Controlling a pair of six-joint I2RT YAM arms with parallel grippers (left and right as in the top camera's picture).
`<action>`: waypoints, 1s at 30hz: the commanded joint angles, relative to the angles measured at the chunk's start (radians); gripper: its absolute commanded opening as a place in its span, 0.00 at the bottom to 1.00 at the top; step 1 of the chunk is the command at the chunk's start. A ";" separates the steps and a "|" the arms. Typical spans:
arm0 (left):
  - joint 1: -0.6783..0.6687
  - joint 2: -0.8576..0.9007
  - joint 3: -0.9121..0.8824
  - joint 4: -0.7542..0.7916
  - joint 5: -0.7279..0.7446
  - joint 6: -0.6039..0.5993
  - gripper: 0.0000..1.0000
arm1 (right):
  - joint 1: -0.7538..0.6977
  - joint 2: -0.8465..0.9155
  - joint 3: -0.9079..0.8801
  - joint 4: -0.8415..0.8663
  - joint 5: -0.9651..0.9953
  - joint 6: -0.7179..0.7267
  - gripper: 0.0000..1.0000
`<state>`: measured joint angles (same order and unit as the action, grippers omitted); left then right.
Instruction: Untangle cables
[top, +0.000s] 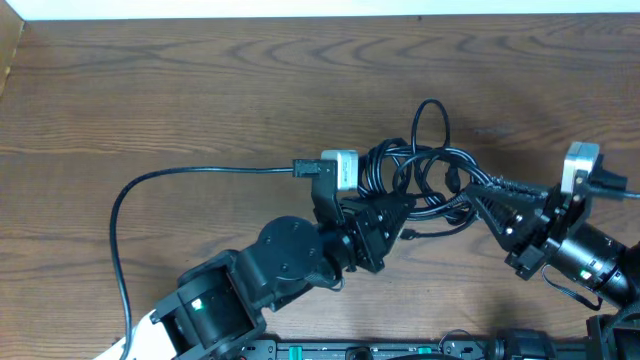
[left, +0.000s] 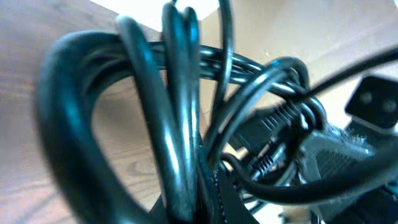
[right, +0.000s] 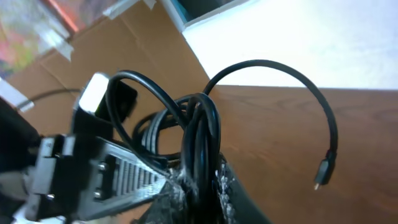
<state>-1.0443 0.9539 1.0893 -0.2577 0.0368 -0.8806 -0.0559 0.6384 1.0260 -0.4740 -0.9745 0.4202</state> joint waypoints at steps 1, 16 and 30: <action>-0.006 -0.051 0.014 -0.006 0.141 0.205 0.07 | 0.003 -0.006 0.013 0.013 0.026 -0.171 0.25; -0.006 -0.120 0.014 -0.059 0.029 0.327 0.07 | 0.003 -0.006 0.013 -0.108 -0.003 -0.182 0.52; -0.006 -0.096 0.014 -0.020 -0.142 0.319 0.07 | 0.003 -0.006 0.013 -0.251 -0.150 -0.299 0.72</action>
<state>-1.0500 0.8551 1.0889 -0.2935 -0.0685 -0.5716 -0.0559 0.6388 1.0271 -0.7223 -1.0935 0.1623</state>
